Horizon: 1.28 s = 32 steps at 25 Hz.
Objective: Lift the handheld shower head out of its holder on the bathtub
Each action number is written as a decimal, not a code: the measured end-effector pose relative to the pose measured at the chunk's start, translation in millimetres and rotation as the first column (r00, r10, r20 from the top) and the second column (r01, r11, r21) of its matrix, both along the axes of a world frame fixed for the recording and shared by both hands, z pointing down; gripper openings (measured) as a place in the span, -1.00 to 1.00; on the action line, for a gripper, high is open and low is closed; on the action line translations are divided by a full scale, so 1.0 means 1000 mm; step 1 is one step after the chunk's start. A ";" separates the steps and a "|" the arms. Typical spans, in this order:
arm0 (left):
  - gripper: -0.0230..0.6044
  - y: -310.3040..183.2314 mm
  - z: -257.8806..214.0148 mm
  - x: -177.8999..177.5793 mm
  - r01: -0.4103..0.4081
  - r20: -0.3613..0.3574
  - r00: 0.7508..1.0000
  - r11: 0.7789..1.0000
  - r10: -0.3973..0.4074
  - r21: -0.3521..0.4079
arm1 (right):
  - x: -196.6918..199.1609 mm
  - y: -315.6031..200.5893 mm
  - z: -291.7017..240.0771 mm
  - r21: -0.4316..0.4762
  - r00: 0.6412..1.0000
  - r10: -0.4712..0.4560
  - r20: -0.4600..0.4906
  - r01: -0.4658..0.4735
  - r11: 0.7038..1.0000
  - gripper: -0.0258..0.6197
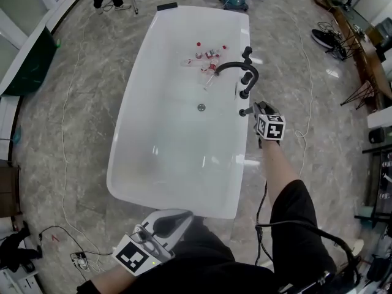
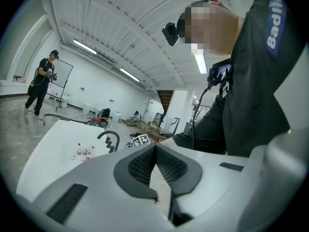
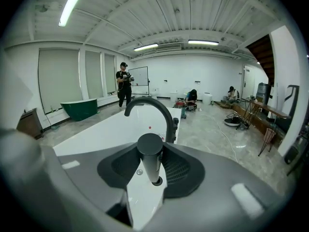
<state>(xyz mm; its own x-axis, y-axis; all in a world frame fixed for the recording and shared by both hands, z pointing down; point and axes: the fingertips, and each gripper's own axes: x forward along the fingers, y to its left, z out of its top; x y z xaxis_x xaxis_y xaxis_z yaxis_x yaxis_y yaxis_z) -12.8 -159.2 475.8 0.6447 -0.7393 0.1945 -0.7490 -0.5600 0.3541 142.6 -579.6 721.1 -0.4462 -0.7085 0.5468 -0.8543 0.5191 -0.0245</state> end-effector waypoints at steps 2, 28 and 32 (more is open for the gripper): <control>-0.93 0.006 -0.009 -0.001 -0.005 -0.006 1.000 1.000 0.005 0.025 | 0.000 0.012 -0.020 0.023 1.000 0.003 0.011 -0.003 1.000 -0.51; -0.93 0.087 -0.067 0.001 -0.195 -0.025 0.979 0.971 0.200 0.138 | -0.041 0.267 -0.151 0.158 0.991 -0.136 0.019 0.131 0.979 -0.51; -0.93 0.090 -0.076 -0.012 -0.191 -0.019 0.980 0.968 0.197 0.160 | -0.057 0.302 -0.177 0.182 0.985 -0.170 0.026 0.163 0.970 -0.51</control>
<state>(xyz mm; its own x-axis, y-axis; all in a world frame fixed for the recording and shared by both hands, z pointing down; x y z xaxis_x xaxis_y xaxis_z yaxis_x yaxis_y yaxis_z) -24.3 -68.9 400.1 0.7832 -0.6187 0.0615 -0.6093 -0.7440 0.2743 85.3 -278.0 544.1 -0.5856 -0.7068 0.3969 -0.7557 0.6531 0.0480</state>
